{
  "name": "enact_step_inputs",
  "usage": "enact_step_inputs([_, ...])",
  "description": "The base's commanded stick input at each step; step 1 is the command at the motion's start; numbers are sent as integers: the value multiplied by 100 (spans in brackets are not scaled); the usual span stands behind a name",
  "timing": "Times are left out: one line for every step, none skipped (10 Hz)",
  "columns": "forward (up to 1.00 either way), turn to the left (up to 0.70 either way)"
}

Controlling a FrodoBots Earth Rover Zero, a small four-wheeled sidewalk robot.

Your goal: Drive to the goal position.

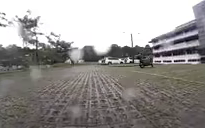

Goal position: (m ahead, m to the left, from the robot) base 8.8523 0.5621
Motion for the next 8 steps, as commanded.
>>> enact_step_inputs([85, 0])
enact_step_inputs([85, 0])
enact_step_inputs([85, 0])
enact_step_inputs([85, 0])
enact_step_inputs([85, 0])
enact_step_inputs([85, 0])
enact_step_inputs([85, 0])
enact_step_inputs([85, 0])
